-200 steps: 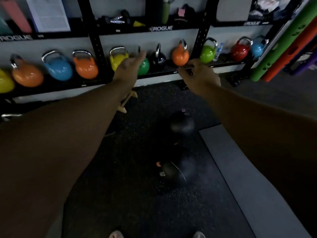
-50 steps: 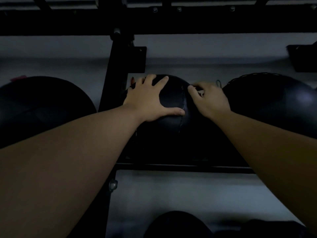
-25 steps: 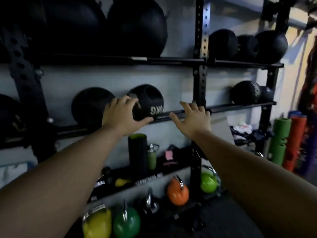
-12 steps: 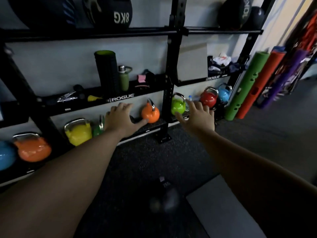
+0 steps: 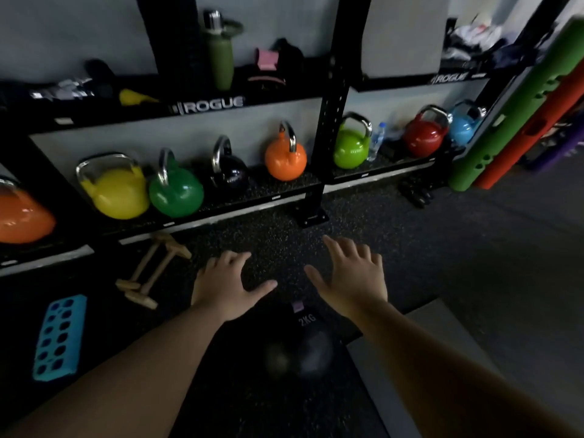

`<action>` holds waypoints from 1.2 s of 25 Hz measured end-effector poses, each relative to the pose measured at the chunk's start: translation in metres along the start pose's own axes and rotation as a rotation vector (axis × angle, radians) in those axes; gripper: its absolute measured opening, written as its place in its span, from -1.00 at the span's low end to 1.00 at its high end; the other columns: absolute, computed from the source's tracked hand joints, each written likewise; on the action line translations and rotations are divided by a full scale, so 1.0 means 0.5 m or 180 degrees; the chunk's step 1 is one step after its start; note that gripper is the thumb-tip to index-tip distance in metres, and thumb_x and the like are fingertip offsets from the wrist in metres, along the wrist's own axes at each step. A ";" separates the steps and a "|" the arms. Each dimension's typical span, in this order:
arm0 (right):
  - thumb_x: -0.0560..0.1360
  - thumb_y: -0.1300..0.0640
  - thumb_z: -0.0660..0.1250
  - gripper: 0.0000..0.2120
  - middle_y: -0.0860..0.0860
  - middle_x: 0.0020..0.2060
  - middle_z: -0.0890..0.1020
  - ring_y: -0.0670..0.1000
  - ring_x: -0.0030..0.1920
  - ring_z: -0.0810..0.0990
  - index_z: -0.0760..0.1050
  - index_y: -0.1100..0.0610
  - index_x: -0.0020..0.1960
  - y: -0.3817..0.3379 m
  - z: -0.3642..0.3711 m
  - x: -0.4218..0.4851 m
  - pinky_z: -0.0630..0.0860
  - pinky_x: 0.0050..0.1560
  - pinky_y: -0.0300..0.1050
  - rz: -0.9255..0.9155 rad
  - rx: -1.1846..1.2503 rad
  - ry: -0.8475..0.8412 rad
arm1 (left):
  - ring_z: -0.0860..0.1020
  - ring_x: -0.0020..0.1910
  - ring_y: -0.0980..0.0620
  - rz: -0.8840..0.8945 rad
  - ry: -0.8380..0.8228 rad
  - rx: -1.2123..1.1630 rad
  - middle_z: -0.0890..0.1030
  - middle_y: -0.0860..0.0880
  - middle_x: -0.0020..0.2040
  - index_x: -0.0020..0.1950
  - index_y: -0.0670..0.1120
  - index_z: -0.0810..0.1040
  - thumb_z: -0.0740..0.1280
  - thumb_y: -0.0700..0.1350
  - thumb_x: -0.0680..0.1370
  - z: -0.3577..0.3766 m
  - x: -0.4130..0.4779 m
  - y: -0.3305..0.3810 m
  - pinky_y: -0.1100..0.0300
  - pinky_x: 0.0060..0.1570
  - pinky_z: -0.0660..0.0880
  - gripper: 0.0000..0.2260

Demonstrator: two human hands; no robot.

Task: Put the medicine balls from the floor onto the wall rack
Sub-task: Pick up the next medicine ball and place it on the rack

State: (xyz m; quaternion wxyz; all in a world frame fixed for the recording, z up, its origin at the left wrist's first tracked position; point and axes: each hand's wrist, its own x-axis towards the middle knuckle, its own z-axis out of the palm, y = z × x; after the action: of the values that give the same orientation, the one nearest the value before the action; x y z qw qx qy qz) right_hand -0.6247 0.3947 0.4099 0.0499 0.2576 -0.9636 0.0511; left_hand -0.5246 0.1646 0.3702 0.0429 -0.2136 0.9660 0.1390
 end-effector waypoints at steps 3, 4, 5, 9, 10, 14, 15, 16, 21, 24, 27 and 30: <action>0.50 -0.46 -0.06 -0.26 0.03 0.36 0.46 0.17 0.28 0.42 0.20 -0.04 0.52 0.057 0.195 0.051 0.34 0.23 0.18 -0.0235 0.0077 -0.0246 | 0.38 0.47 -0.11 -0.0376 -0.0148 -0.0205 0.40 0.04 0.54 0.60 0.13 0.32 0.02 0.66 0.35 0.207 0.050 0.009 -0.11 0.40 0.40 -0.04; 0.50 -0.45 -0.06 -0.26 0.03 0.35 0.46 0.17 0.28 0.42 0.20 -0.04 0.52 0.076 0.256 0.061 0.34 0.23 0.18 -0.0293 0.0082 -0.0326 | 0.38 0.48 -0.11 -0.0504 -0.0190 -0.0296 0.39 0.04 0.55 0.60 0.13 0.31 0.02 0.66 0.35 0.268 0.062 0.010 -0.11 0.41 0.40 -0.04; 0.51 -0.44 -0.06 -0.27 0.03 0.35 0.46 0.17 0.27 0.42 0.20 -0.03 0.52 0.091 0.315 0.071 0.35 0.23 0.17 -0.0358 0.0069 -0.0403 | 0.37 0.49 -0.11 -0.0650 -0.0207 -0.0401 0.38 0.04 0.56 0.61 0.13 0.31 0.02 0.65 0.35 0.327 0.075 0.009 -0.12 0.41 0.40 -0.04; 0.56 -0.36 -0.03 -0.34 0.03 0.36 0.46 0.18 0.28 0.41 0.22 0.00 0.51 0.131 0.609 0.108 0.34 0.23 0.19 -0.0559 0.0072 -0.0793 | 0.39 0.49 -0.11 -0.1210 -0.0276 -0.0757 0.38 0.03 0.57 0.60 0.13 0.30 0.02 0.64 0.35 0.596 0.137 -0.013 -0.13 0.35 0.44 -0.05; 0.57 -0.32 -0.02 -0.38 0.03 0.36 0.45 0.18 0.29 0.40 0.22 0.01 0.51 0.133 0.683 0.114 0.32 0.23 0.19 -0.0586 0.0037 -0.0940 | 0.39 0.49 -0.11 -0.1287 -0.0327 -0.0795 0.38 0.03 0.57 0.60 0.14 0.29 0.01 0.65 0.35 0.663 0.150 -0.023 -0.12 0.33 0.45 -0.05; 0.61 -0.22 0.06 -0.47 0.06 0.37 0.43 0.18 0.32 0.37 0.24 0.05 0.47 0.107 0.927 0.134 0.28 0.26 0.22 -0.0740 -0.0212 -0.1300 | 0.39 0.49 -0.10 -0.1435 -0.0503 -0.0767 0.38 0.05 0.56 0.60 0.17 0.27 -0.03 0.69 0.32 0.887 0.164 -0.092 -0.13 0.28 0.48 -0.02; 0.61 -0.22 0.06 -0.45 0.07 0.38 0.42 0.19 0.33 0.36 0.22 0.06 0.48 0.100 0.977 0.139 0.27 0.27 0.23 -0.0792 -0.0273 -0.1384 | 0.39 0.49 -0.10 -0.1543 -0.0555 -0.0837 0.38 0.06 0.57 0.60 0.18 0.26 -0.06 0.71 0.29 0.931 0.157 -0.110 -0.13 0.27 0.48 0.01; 0.61 -0.24 0.05 -0.44 0.08 0.39 0.40 0.20 0.35 0.34 0.21 0.07 0.49 0.091 1.019 0.145 0.27 0.27 0.23 -0.0823 -0.0278 -0.1513 | 0.39 0.49 -0.11 -0.1684 -0.0590 -0.0933 0.37 0.05 0.58 0.61 0.19 0.25 -0.09 0.73 0.25 0.966 0.151 -0.131 -0.14 0.28 0.47 0.05; 0.61 -0.25 0.09 -0.56 0.11 0.23 0.41 0.22 0.23 0.37 0.40 0.07 0.27 0.082 1.121 0.162 0.41 0.12 0.18 -0.0559 0.0425 -0.1913 | 0.35 0.56 -0.09 -0.1987 -0.0978 -0.2030 0.32 0.01 0.63 0.66 0.19 0.19 -0.02 0.75 0.22 1.074 0.112 -0.186 -0.13 0.48 0.37 0.11; 0.61 -0.22 0.16 -0.62 0.03 -0.20 0.50 0.12 -0.14 0.53 0.33 0.06 -0.18 0.091 1.132 0.160 0.37 -0.29 -0.04 -0.0590 0.0962 -0.1805 | 0.33 0.58 -0.04 -0.2044 -0.0902 -0.2869 0.34 0.02 0.63 0.66 0.20 0.20 0.04 0.75 0.22 1.101 0.105 -0.153 -0.06 0.54 0.30 0.11; 0.57 -0.33 0.12 -0.45 -0.03 -0.45 0.44 0.01 -0.43 0.46 0.32 0.05 -0.39 0.071 1.105 0.137 0.26 -0.47 -0.12 -0.0873 0.0702 -0.1789 | 0.37 0.55 -0.11 -0.2534 -0.0490 -0.3237 0.35 -0.06 0.62 0.67 0.11 0.19 0.07 0.78 0.09 1.099 0.097 -0.116 -0.05 0.49 0.35 0.27; 0.57 -0.28 0.15 -0.45 -0.07 -0.49 0.42 -0.02 -0.45 0.43 0.30 0.06 -0.44 0.028 1.047 0.139 0.25 -0.48 -0.16 -0.1218 0.0611 -0.1488 | 0.36 0.56 -0.14 -0.2781 -0.0154 -0.3515 0.34 -0.08 0.63 0.67 0.09 0.20 0.11 0.77 0.08 1.067 0.096 -0.097 -0.09 0.52 0.35 0.29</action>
State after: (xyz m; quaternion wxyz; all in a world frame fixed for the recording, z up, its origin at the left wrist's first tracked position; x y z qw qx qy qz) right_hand -0.7281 0.3077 -0.1007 -0.1889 0.4425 -0.8738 0.0708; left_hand -0.5347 0.2562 -0.1596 0.0016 -0.5693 0.5789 0.5837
